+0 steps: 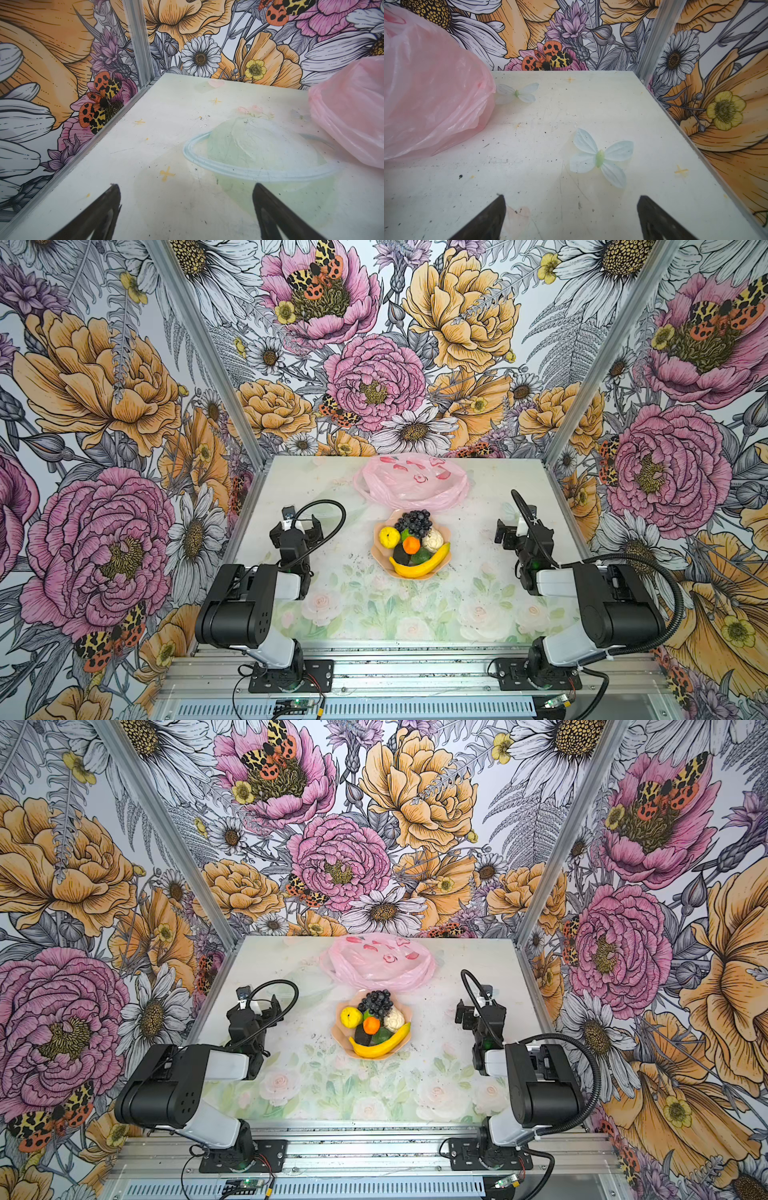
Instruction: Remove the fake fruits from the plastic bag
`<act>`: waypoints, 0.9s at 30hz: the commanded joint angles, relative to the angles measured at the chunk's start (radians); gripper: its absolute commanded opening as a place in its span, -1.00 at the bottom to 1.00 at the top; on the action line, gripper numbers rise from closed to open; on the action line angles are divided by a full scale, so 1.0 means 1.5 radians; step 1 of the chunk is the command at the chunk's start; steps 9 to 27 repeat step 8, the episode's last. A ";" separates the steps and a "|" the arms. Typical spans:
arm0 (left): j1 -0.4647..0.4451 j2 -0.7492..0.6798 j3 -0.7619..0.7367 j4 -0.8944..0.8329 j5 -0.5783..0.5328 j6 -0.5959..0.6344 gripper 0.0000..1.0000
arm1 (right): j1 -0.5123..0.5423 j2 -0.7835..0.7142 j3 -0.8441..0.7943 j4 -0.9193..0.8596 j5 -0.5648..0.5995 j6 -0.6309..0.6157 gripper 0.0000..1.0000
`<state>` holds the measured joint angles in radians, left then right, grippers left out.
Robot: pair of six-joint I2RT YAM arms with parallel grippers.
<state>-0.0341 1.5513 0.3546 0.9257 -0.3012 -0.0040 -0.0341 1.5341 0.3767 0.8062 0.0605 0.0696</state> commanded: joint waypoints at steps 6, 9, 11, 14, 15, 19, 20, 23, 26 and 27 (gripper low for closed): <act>0.003 0.000 0.007 0.025 0.014 -0.004 0.97 | 0.010 0.000 0.018 0.022 0.019 0.005 0.99; 0.003 0.000 0.007 0.026 0.014 -0.004 0.97 | 0.012 0.000 0.015 0.028 0.024 0.003 0.99; 0.003 0.000 0.007 0.026 0.014 -0.004 0.97 | 0.012 0.000 0.015 0.028 0.024 0.003 0.99; 0.003 0.000 0.007 0.026 0.014 -0.004 0.97 | 0.012 0.000 0.015 0.028 0.024 0.003 0.99; 0.003 0.000 0.007 0.026 0.014 -0.004 0.97 | 0.012 0.000 0.015 0.028 0.024 0.003 0.99; 0.003 0.000 0.007 0.026 0.014 -0.004 0.97 | 0.012 0.000 0.015 0.028 0.024 0.003 0.99; 0.003 0.000 0.007 0.026 0.014 -0.004 0.97 | 0.012 0.000 0.015 0.028 0.024 0.003 0.99; 0.003 0.000 0.007 0.026 0.014 -0.004 0.97 | 0.012 0.000 0.015 0.028 0.024 0.003 0.99; 0.003 0.000 0.007 0.026 0.014 -0.004 0.97 | 0.012 0.000 0.015 0.028 0.024 0.003 0.99; 0.003 0.000 0.007 0.026 0.014 -0.004 0.97 | 0.012 0.000 0.015 0.028 0.024 0.003 0.99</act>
